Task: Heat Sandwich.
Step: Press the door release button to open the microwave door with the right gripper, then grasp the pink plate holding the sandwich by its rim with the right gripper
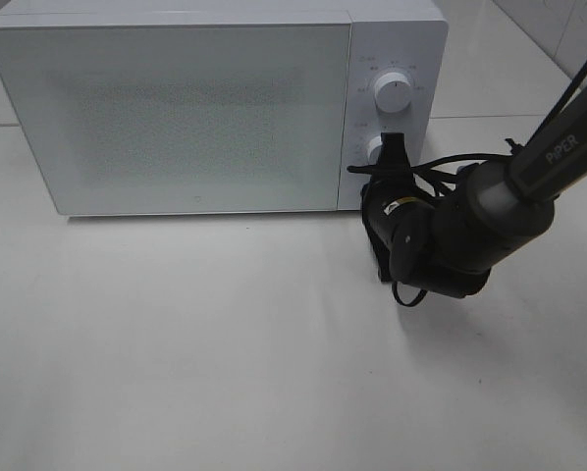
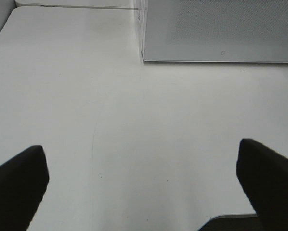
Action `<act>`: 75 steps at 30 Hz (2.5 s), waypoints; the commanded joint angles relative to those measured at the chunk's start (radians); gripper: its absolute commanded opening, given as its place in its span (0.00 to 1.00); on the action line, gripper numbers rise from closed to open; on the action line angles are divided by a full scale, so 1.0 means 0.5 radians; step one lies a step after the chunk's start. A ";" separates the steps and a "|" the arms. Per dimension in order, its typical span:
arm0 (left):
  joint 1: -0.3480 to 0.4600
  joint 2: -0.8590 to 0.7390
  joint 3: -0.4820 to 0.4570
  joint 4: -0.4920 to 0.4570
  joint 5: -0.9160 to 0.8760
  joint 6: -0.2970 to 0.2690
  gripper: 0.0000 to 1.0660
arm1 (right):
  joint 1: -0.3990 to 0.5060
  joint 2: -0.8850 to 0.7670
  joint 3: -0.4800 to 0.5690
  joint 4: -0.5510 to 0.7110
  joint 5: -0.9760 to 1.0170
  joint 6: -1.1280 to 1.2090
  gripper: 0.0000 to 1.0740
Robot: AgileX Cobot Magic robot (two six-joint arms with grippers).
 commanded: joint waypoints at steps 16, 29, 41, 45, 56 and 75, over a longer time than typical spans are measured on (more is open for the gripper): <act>0.002 -0.010 -0.002 -0.004 -0.026 -0.004 0.94 | -0.108 -0.022 -0.246 -0.096 -0.384 -0.104 0.01; 0.002 -0.010 -0.002 -0.004 -0.026 -0.004 0.94 | -0.102 -0.124 -0.134 -0.116 -0.200 -0.104 0.01; 0.002 -0.010 -0.002 -0.004 -0.026 -0.004 0.94 | -0.006 -0.214 0.092 -0.168 0.062 -0.056 0.02; 0.002 -0.010 -0.002 -0.004 -0.026 -0.004 0.94 | 0.042 -0.224 0.156 -0.148 0.078 -0.028 0.02; 0.002 -0.010 -0.002 -0.004 -0.026 -0.004 0.94 | 0.068 -0.452 0.414 -0.152 0.092 -0.062 0.03; 0.002 -0.010 -0.002 -0.004 -0.026 -0.004 0.94 | 0.068 -1.034 0.836 -0.584 0.568 -0.340 0.04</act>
